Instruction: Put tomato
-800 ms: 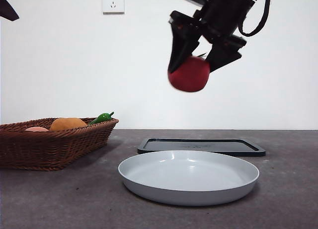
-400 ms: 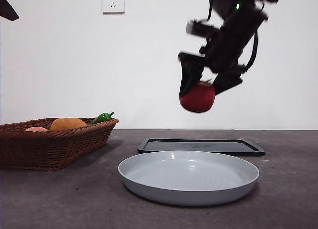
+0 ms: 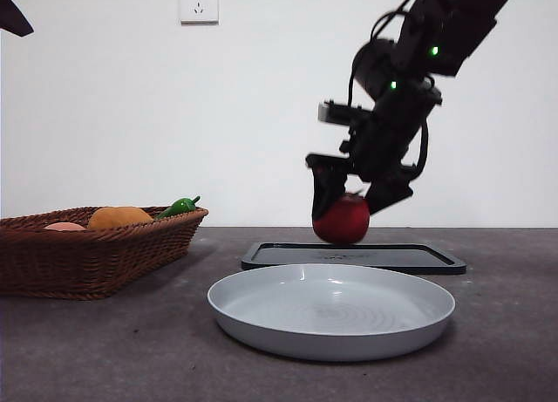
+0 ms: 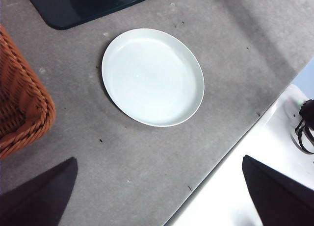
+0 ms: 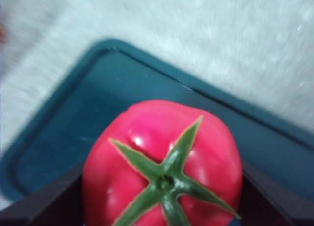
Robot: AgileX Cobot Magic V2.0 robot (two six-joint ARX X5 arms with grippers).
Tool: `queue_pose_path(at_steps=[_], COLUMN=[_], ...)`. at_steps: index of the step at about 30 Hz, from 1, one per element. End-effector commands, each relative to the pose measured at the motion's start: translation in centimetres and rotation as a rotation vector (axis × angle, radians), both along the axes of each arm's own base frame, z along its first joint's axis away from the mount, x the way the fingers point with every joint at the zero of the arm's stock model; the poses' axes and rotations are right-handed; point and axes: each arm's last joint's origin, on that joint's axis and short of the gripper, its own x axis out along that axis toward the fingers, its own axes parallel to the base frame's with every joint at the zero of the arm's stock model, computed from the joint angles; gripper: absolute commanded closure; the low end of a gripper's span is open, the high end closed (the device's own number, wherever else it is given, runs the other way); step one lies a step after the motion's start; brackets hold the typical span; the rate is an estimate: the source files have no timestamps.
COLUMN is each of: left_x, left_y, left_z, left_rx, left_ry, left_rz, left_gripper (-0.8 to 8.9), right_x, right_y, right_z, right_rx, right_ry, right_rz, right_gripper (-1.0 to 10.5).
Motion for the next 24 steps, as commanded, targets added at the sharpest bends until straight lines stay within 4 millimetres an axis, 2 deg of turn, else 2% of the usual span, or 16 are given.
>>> queue_pose_path(at_steps=[1,13,17,22,24], left_x=[0.08,0.08,0.07,0.06,0.05], left_y=[-0.12,-0.12,-0.12,-0.11,-0.11], left_z=[0.54,0.53,0.52,0.51,0.51], left_rx=[-0.012,-0.011,-0.011,-0.010,-0.010], left_ry=[-0.019,-0.018,-0.017,-0.015,-0.015], left_rz=[-0.013,-0.013,-0.013,-0.013,-0.013], left_gripper=[2.54,2.54,2.54,2.54,2.54], right_x=[0.83,0.80,0.65,0.58,0.58], right_y=[0.43,0.40,0.34,0.31,0.31], right_z=[-0.44,-1.19,-1.33,-1.41,-1.40], right_rx=[-0.002,-0.015,-0.027,-0.035,-0.035], right_ry=[-0.021,0.011,0.029,0.037,0.036], right_rz=[0.013,0.014,0.020,0.025,0.025], right_gripper=[7.5,7.4,6.4,6.1,5.5])
